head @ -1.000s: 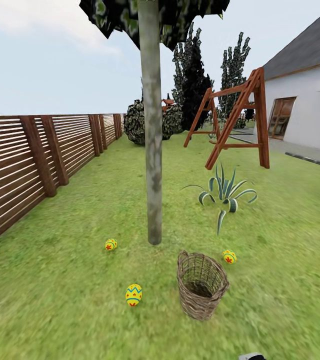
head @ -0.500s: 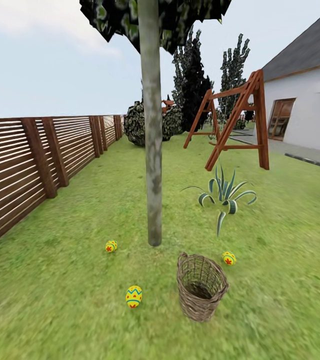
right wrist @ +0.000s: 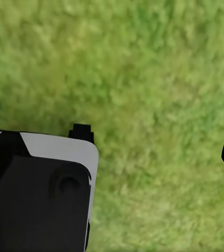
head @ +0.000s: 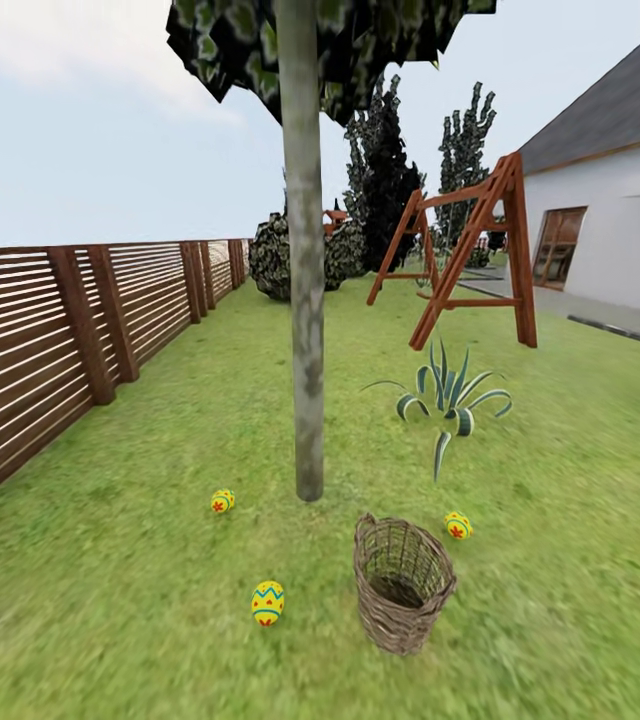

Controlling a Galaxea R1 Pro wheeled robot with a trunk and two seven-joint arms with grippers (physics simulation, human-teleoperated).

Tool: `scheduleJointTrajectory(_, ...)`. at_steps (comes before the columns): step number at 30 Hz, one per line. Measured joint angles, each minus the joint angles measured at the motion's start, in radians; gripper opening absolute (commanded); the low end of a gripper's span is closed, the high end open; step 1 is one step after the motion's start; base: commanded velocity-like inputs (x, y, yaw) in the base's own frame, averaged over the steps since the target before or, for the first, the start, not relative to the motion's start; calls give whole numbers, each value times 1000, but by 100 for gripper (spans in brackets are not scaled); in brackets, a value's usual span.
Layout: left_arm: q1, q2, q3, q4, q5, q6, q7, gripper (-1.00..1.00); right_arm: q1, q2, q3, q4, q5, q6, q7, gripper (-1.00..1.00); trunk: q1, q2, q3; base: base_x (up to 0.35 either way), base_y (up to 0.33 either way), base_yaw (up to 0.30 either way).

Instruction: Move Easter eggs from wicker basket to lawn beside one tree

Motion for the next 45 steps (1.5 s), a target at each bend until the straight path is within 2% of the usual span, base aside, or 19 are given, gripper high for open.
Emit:
scheduleJointTrajectory(9,0,-10,0,4,1,0,0,100,0,2,1,3,-2,-1,0,100,-35,63,43,0,0,0)
scheduleJointTrajectory(12,1,-6,0,41,1,-3,0,100,0,18,0,53,0,-49,-1,100,-46,84,58,0,0,0)
scheduleJointTrajectory(16,6,-8,0,73,1,-103,1,100,0,37,0,110,-1,-113,-3,100,-61,112,77,0,0,0)
scheduleJointTrajectory(20,8,-8,0,93,2,-130,1,100,0,53,1,159,-3,-140,-13,100,-77,140,96,0,0,0)
scheduleJointTrajectory(25,11,-8,1,96,2,-134,1,100,1,57,0,267,-5,-255,-44,100,-96,174,118,0,0,0)
scheduleJointTrajectory(28,18,-8,0,97,2,-134,1,100,1,55,-2,301,-6,-284,-54,100,-107,195,133,0,0,0)
scheduleJointTrajectory(33,43,-9,0,98,2,-142,1,100,10,54,-2,316,-6,-299,-57,100,-127,230,157,0,0,0)
scheduleJointTrajectory(40,90,-8,0,98,4,-155,1,100,57,54,-1,318,-6,-330,-57,100,-153,279,190,0,0,0)
scheduleJointTrajectory(43,113,-8,0,98,4,-209,2,100,81,54,-2,318,-6,-347,-56,100,-157,287,198,0,0,0)
scheduleJointTrajectory(45,121,-9,0,98,4,-223,2,100,92,54,-2,318,-6,-351,-56,100,-157,287,202,0,0,0)
